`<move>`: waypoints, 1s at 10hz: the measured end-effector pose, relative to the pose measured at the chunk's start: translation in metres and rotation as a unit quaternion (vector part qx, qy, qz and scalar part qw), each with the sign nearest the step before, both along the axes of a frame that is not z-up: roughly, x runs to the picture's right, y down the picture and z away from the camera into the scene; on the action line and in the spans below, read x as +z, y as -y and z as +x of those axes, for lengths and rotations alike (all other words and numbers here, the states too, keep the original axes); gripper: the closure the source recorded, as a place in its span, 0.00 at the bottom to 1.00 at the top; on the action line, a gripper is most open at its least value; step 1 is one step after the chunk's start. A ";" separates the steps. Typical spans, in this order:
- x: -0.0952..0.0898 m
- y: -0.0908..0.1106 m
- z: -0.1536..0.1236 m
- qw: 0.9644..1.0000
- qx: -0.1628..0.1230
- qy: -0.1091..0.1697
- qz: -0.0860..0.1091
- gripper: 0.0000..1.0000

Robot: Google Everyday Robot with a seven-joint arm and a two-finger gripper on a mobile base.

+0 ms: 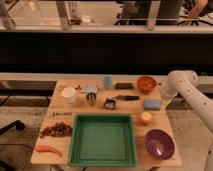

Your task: Place sponge in paper cup

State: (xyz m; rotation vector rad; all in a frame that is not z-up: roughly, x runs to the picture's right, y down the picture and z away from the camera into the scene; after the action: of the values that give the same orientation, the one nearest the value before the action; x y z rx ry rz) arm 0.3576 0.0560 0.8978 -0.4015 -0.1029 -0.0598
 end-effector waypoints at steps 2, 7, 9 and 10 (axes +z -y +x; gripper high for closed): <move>0.007 -0.008 0.007 0.999 0.031 -0.009 -0.008 0.20; 0.023 -0.021 0.007 0.997 0.062 -0.013 -0.037 0.20; 0.027 -0.023 0.000 0.997 0.063 -0.007 -0.045 0.20; 0.029 -0.023 -0.006 0.997 0.062 0.000 -0.050 0.20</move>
State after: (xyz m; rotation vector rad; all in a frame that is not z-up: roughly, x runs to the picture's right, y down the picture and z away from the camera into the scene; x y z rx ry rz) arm 0.3515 0.0792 0.9269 -0.4933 -0.1304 0.0684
